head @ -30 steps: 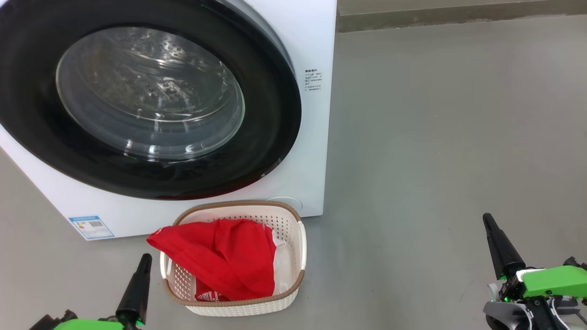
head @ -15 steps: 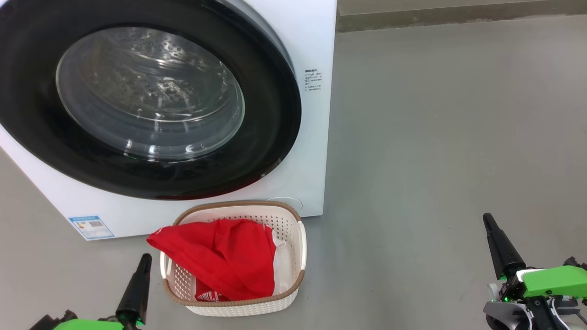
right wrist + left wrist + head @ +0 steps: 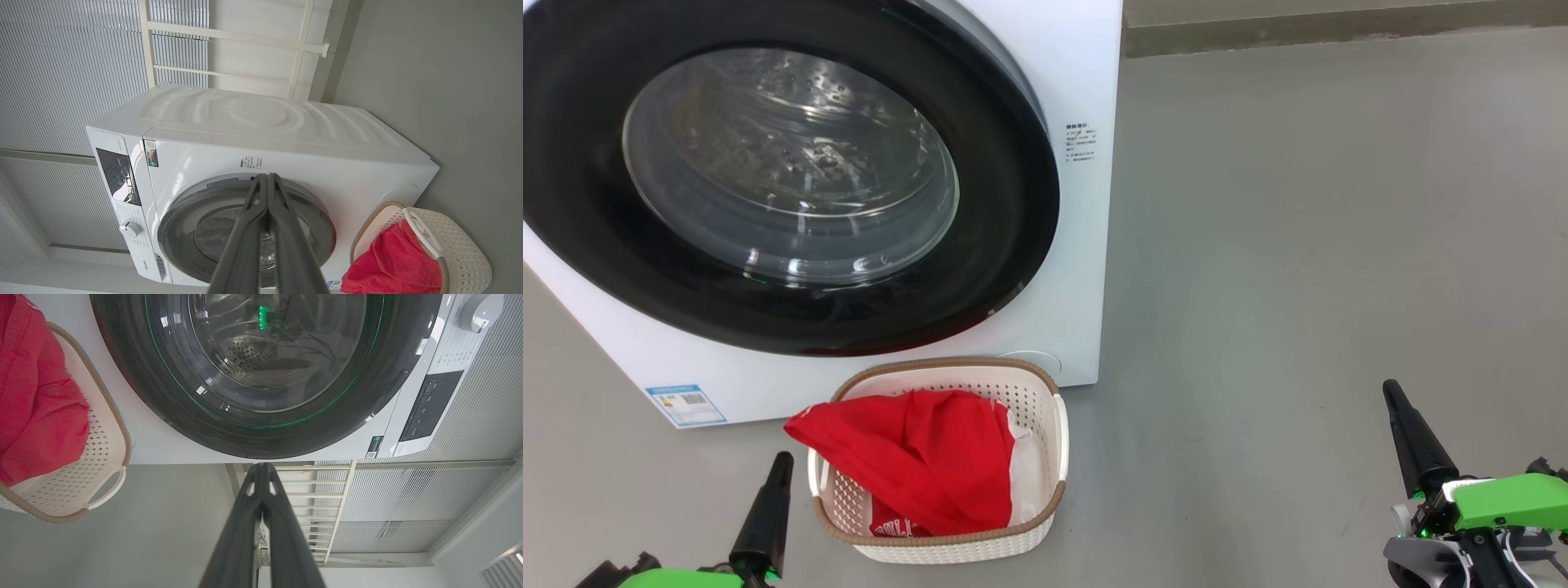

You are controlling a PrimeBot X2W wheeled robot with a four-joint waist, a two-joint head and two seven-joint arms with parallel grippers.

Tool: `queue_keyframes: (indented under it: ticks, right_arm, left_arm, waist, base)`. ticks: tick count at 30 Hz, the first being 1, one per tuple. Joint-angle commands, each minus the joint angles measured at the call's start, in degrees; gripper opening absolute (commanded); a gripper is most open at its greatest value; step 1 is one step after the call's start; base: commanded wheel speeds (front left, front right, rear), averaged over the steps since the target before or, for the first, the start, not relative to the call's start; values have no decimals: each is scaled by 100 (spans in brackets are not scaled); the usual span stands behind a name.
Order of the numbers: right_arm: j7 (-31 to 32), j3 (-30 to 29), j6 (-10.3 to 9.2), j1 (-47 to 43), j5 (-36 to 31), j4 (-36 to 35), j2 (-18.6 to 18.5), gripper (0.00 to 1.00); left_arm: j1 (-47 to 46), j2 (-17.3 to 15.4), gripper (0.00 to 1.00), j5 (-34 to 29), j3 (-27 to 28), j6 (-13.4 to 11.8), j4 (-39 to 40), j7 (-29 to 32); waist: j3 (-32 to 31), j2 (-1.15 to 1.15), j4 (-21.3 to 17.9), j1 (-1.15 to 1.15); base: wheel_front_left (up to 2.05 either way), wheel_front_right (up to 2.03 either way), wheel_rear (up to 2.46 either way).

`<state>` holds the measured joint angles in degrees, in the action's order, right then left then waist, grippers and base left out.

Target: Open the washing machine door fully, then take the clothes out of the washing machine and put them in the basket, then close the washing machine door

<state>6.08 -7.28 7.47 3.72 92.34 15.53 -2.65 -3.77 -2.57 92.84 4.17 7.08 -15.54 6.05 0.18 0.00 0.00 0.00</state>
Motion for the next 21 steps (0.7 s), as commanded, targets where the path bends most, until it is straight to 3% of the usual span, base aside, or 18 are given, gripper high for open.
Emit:
queue_keyframes:
  ticks: [1,21]
  right_arm:
    - [36,81,2,246,-13,-151,-30,0]
    - [39,78,2,246,-16,-151,-28,0]
  left_arm:
    - [-240,-51,0,-49,213,41,150,26]
    - [-241,-46,0,-56,220,41,150,32]
  waist:
    - [0,0,0,0]
    - [0,0,0,0]
  base:
    - [0,0,0]
    - [0,0,0]
